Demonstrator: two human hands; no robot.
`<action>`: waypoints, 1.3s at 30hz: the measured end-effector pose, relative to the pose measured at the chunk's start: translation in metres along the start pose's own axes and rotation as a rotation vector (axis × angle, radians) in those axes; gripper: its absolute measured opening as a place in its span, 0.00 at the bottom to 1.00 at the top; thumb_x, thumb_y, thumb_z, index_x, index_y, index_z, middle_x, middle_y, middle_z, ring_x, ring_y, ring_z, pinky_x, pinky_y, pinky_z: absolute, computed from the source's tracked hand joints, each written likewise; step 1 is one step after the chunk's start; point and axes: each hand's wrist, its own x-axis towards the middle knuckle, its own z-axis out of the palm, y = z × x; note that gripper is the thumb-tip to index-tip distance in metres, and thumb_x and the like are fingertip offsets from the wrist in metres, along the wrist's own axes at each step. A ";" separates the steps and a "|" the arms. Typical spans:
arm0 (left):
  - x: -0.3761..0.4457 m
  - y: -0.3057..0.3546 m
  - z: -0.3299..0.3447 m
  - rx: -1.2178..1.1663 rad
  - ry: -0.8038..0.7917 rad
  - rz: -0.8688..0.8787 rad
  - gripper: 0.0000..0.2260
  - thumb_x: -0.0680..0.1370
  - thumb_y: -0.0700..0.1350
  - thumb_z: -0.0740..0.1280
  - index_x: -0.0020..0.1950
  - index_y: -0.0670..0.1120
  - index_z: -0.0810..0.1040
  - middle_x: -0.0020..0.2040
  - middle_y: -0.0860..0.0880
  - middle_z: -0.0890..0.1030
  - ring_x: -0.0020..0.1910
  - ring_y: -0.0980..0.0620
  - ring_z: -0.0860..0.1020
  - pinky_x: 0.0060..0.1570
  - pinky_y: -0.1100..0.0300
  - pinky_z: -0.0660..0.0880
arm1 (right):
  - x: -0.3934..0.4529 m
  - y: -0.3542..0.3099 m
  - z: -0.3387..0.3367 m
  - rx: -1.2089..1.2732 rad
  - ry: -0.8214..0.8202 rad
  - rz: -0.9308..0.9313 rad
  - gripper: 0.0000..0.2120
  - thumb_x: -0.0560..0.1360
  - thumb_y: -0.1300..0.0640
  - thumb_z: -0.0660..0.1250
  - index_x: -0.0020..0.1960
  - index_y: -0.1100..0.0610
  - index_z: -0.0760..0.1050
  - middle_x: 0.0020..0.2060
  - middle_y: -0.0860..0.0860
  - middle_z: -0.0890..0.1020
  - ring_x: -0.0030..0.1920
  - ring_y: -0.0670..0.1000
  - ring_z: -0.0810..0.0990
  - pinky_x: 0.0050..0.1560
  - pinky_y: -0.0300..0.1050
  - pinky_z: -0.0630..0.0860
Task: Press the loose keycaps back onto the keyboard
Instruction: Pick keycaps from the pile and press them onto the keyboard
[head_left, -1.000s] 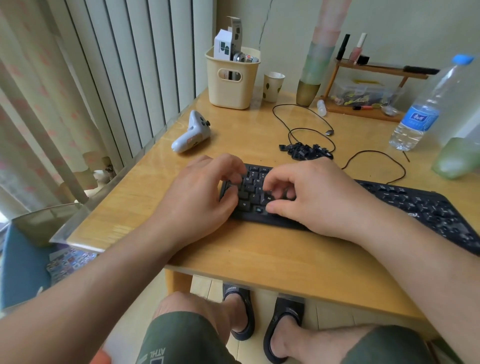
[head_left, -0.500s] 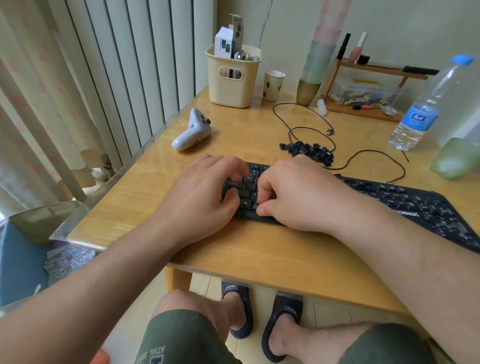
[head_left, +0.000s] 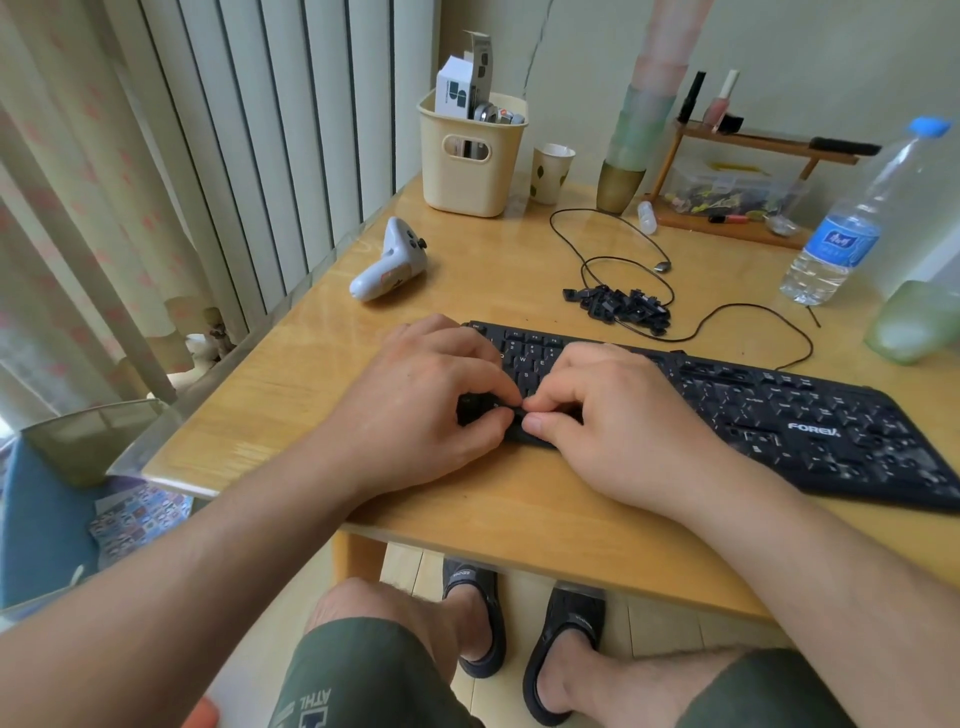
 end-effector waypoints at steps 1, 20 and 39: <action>0.000 0.000 0.000 0.000 -0.006 0.000 0.08 0.77 0.57 0.68 0.51 0.60 0.86 0.50 0.60 0.80 0.54 0.52 0.76 0.54 0.46 0.75 | -0.002 0.001 0.001 -0.019 0.012 -0.022 0.04 0.76 0.48 0.74 0.46 0.46 0.85 0.44 0.44 0.78 0.51 0.50 0.74 0.57 0.51 0.73; -0.002 0.005 0.001 0.142 -0.017 0.085 0.10 0.76 0.58 0.66 0.45 0.57 0.86 0.49 0.59 0.80 0.56 0.52 0.76 0.54 0.44 0.70 | -0.023 0.015 0.026 -0.230 0.218 -0.325 0.09 0.82 0.56 0.66 0.49 0.57 0.84 0.43 0.48 0.74 0.47 0.53 0.68 0.45 0.57 0.75; -0.002 0.007 -0.007 0.044 -0.040 -0.002 0.16 0.72 0.52 0.68 0.59 0.57 0.83 0.54 0.56 0.79 0.57 0.50 0.74 0.58 0.45 0.72 | -0.030 0.016 0.026 -0.182 0.246 -0.103 0.16 0.75 0.44 0.67 0.59 0.48 0.81 0.49 0.45 0.69 0.54 0.51 0.68 0.53 0.57 0.74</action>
